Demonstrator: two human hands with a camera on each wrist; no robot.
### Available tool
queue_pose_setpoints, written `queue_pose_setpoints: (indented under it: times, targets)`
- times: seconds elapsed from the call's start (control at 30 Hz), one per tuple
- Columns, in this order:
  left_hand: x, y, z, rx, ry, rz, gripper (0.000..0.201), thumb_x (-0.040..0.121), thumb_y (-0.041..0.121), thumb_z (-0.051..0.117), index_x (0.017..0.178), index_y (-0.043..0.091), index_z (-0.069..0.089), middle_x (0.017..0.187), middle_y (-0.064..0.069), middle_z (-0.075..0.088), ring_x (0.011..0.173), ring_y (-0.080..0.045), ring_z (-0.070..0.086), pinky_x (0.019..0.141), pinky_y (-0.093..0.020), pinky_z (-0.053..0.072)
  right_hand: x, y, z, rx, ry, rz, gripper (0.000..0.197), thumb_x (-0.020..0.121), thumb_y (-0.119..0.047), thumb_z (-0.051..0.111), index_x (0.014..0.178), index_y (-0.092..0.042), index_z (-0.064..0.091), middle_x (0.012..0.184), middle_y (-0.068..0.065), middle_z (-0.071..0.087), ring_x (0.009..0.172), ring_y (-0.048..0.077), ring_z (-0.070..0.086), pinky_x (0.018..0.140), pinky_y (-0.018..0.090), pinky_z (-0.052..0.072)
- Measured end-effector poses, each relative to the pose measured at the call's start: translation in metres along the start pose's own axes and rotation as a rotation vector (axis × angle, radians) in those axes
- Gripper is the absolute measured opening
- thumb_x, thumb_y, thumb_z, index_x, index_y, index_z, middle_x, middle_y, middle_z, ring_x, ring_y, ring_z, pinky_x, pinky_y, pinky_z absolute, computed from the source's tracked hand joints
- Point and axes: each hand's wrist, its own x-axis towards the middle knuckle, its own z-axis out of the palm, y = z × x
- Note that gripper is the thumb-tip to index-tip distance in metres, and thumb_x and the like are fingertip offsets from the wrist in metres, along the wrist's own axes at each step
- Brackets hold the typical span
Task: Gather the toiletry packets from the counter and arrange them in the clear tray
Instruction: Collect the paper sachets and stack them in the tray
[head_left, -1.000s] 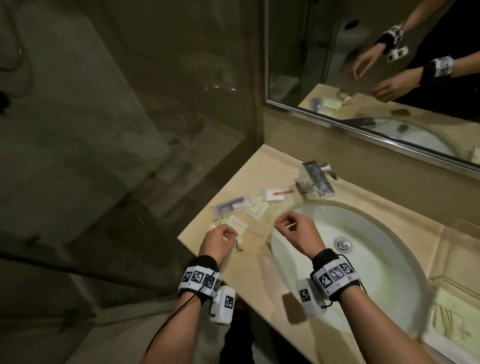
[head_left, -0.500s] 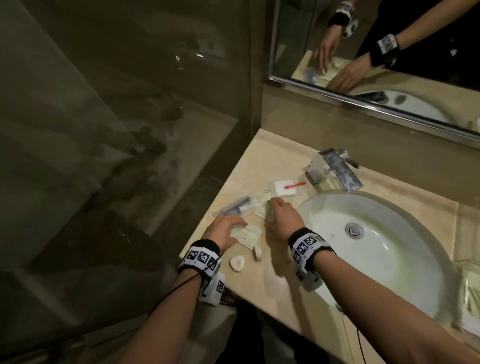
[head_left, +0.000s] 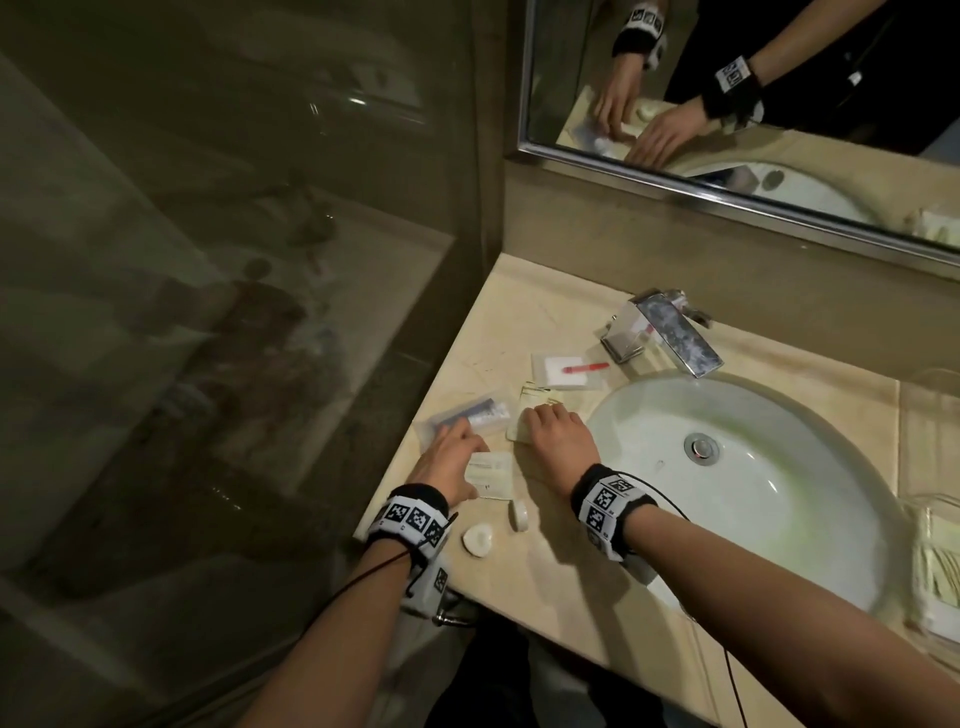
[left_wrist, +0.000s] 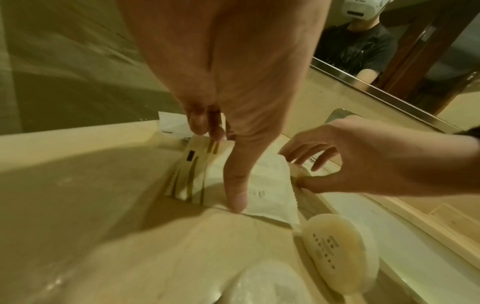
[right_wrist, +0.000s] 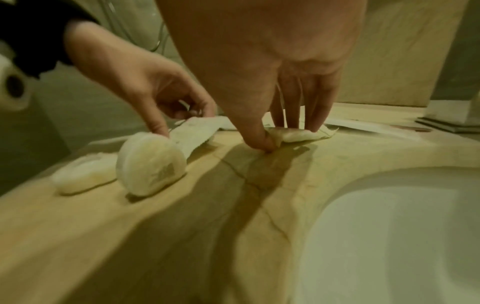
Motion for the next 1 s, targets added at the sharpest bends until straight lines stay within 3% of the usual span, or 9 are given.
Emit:
queue_pose_setpoints:
  times: [0.17,0.3,0.4,0.57,0.67,0.73,0.8,0.9,1.0]
  targets:
    - [-0.003,-0.002,-0.006,-0.044,0.068,-0.057,0.036,0.075,0.019,0.078,0.106,0.019,0.060,0.122,0.003,0.049,0.116,-0.014,0.046,0.099,-0.027,0.041,-0.001,0.005,0.002,-0.013,0.019,-0.014,0.034,0.050,-0.005,0.086,0.075,-0.008,0.063,0.069,0.009,0.063,0.062,0.028,0.062,0.048,0.032,0.049]
    - [-0.009,0.000,-0.015,-0.150,0.138,-0.139,0.019,0.079,0.022,0.074,0.092,0.021,0.061,0.110,-0.001,0.060,0.100,-0.017,0.058,0.080,-0.025,0.042,-0.008,0.014,-0.013,0.122,0.021,-0.016,0.021,0.079,-0.016,0.071,0.098,-0.010,0.062,0.092,0.008,0.065,0.085,0.030,0.062,0.067,0.037,0.049]
    - [-0.011,0.009,-0.027,-0.290,0.194,-0.182,0.021,0.081,0.019,0.072,0.100,0.014,0.065,0.108,-0.005,0.066,0.100,-0.020,0.062,0.086,-0.029,0.049,-0.020,0.028,-0.028,0.388,0.119,0.024,0.021,0.090,-0.017,0.057,0.109,-0.010,0.061,0.099,0.008,0.066,0.090,0.029,0.062,0.074,0.035,0.048]
    - [-0.008,0.039,-0.042,-0.512,0.138,-0.162,0.035,0.088,0.024,0.064,0.119,0.010,0.055,0.120,-0.010,0.066,0.111,-0.022,0.061,0.098,-0.039,0.050,-0.046,0.058,-0.055,0.828,0.364,0.254,0.021,0.093,-0.015,0.058,0.113,-0.011,0.062,0.088,0.004,0.068,0.072,0.022,0.065,0.069,0.031,0.056]
    - [-0.008,0.075,-0.048,-0.710,0.045,-0.134,0.043,0.094,0.028,0.056,0.130,0.005,0.047,0.114,-0.022,0.063,0.094,-0.017,0.066,0.074,-0.018,0.052,-0.060,0.081,-0.076,0.938,0.423,0.346,0.029,0.092,-0.014,0.063,0.120,-0.006,0.062,0.090,0.004,0.067,0.066,0.017,0.064,0.062,0.012,0.045]
    - [-0.010,0.106,-0.052,-0.826,0.013,-0.112,0.045,0.096,0.034,0.053,0.130,0.005,0.049,0.104,-0.018,0.065,0.068,-0.002,0.061,0.054,-0.008,0.044,-0.070,0.100,-0.084,0.987,0.451,0.372,0.029,0.091,-0.015,0.064,0.119,-0.007,0.064,0.092,0.003,0.069,0.065,-0.002,0.062,0.061,0.003,0.043]
    - [-0.011,0.138,-0.053,-0.906,-0.040,-0.077,0.044,0.094,0.042,0.053,0.126,0.011,0.053,0.095,-0.007,0.070,0.063,0.003,0.063,0.050,-0.008,0.043,-0.083,0.122,-0.091,1.040,0.476,0.402,0.027,0.091,-0.013,0.063,0.117,-0.007,0.065,0.082,-0.003,0.067,0.060,-0.011,0.060,0.059,0.000,0.042]
    - [-0.011,0.189,-0.047,-0.952,-0.096,-0.024,0.040,0.092,0.043,0.057,0.124,0.020,0.054,0.092,0.003,0.067,0.061,0.006,0.063,0.051,-0.010,0.044,-0.112,0.159,-0.099,1.083,0.527,0.466,0.023,0.090,-0.014,0.063,0.112,-0.009,0.065,0.075,-0.003,0.067,0.064,-0.004,0.066,0.061,0.008,0.047]
    - [-0.004,0.231,-0.031,-0.892,-0.122,0.074,0.054,0.087,0.048,0.062,0.132,0.021,0.052,0.092,-0.001,0.060,0.073,-0.010,0.053,0.060,-0.021,0.040,-0.148,0.200,-0.099,1.138,0.560,0.523,0.020,0.090,-0.016,0.063,0.110,-0.017,0.065,0.085,0.003,0.072,0.076,0.018,0.072,0.074,0.037,0.060]
